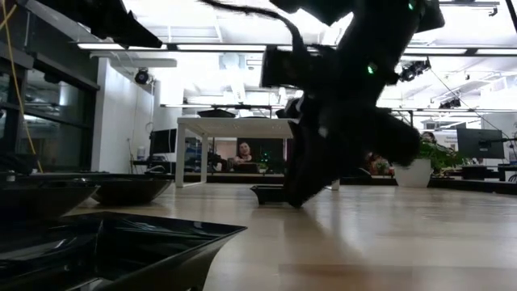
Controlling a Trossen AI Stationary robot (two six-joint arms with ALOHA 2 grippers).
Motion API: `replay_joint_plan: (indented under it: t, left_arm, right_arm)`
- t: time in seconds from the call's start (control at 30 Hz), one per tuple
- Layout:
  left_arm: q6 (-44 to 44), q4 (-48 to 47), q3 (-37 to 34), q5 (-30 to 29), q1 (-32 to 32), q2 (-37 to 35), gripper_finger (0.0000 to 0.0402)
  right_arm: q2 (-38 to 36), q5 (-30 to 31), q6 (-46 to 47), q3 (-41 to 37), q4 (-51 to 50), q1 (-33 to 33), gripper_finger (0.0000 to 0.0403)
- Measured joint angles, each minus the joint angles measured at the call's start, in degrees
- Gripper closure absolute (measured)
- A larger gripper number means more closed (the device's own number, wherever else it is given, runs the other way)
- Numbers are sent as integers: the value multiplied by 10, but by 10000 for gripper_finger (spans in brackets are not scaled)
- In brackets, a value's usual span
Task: Pick & Place Mini shaped plates
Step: Stack the black square plate on top of the black square plate on the shelf
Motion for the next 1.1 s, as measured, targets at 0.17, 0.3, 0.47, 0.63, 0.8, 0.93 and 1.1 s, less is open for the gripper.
replay_joint_plan:
  t: [0.17, 0.3, 0.47, 0.63, 0.8, 0.93, 1.1]
  left_arm:
    - [0, 0, 0, 0, 0, 0, 305]
    - [0, 0, 0, 0, 0, 0, 305]
    - [0, -1, 0, 0, 0, 0, 305]
    - [-1, -1, 0, 0, 0, 0, 305]
    - [-1, -3, 0, 0, 0, 0, 305]
    - [-1, -3, 0, 1, 0, 0, 305]
    - [-1, -3, 0, 1, 0, 0, 305]
  right_arm:
    - [-1, 7, -4, 1, 4, 0, 253]
    - [-1, 9, -4, 1, 5, 0, 270]
    - [-1, 7, -8, 1, 5, 0, 310]
    - [-1, 2, -6, 1, -2, 0, 349]
    - [-1, 2, -5, 1, -10, 0, 373]
    - [-2, 4, -4, 1, -16, 0, 393]
    - [-2, 5, -5, 1, -16, 0, 400]
